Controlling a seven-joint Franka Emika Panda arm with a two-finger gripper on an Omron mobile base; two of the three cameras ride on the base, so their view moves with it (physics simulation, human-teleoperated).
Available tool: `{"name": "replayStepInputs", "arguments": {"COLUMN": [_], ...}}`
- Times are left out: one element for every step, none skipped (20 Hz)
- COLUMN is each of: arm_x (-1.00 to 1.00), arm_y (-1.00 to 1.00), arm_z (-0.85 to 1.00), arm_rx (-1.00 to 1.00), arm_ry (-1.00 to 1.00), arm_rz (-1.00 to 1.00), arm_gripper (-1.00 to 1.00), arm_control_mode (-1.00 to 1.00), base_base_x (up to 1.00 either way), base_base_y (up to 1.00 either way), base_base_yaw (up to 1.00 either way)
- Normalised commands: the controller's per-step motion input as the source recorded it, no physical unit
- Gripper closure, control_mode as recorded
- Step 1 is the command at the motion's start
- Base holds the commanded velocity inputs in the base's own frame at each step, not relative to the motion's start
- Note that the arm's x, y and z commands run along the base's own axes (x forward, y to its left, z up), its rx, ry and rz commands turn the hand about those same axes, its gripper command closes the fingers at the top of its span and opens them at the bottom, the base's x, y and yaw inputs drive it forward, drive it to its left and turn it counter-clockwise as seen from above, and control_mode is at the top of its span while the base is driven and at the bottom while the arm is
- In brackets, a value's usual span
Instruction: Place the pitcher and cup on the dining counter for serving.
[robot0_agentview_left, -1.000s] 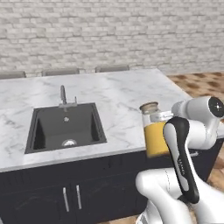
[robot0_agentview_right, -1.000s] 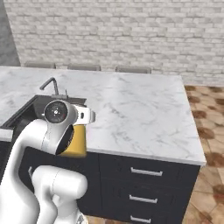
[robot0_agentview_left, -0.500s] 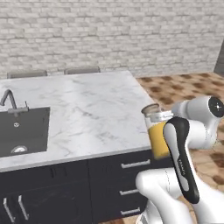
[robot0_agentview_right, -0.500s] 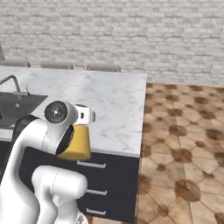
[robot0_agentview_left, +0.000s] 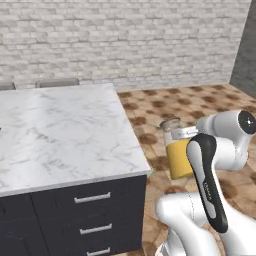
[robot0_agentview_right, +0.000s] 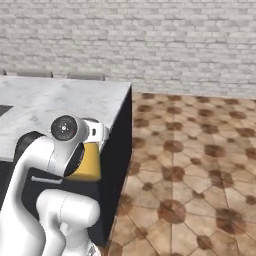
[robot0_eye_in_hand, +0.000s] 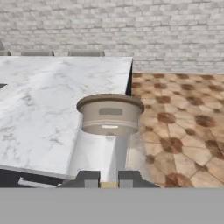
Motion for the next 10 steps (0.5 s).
{"name": "replayStepInputs", "arguments": {"arm_x": [0.0,0.0,0.0,0.0,0.0,0.0,0.0,0.0,0.0,0.0], "arm_y": [0.0,0.0,0.0,0.0,0.0,0.0,0.0,0.0,0.0,0.0], "arm_z": [0.0,0.0,0.0,0.0,0.0,0.0,0.0,0.0,0.0,0.0], "arm_rx": [0.0,0.0,0.0,0.0,0.0,0.0,0.0,0.0,0.0,0.0], "arm_ry": [0.0,0.0,0.0,0.0,0.0,0.0,0.0,0.0,0.0,0.0], "arm_rz": [0.0,0.0,0.0,0.0,0.0,0.0,0.0,0.0,0.0,0.0], "arm_gripper": [1.0,1.0,1.0,1.0,1.0,1.0,1.0,1.0,1.0,1.0], "arm_control_mode": [1.0,1.0,1.0,1.0,1.0,1.0,1.0,1.0,1.0,1.0], "base_base_x": [0.0,0.0,0.0,0.0,0.0,0.17,0.44,0.75,0.92,1.0], "base_base_y": [-1.0,-1.0,-1.0,-1.0,-1.0,-1.0,-1.0,-1.0,-1.0,-1.0], "base_base_yaw": [0.0,0.0,0.0,0.01,0.06,0.17,0.27,0.39,0.44,0.48]}}
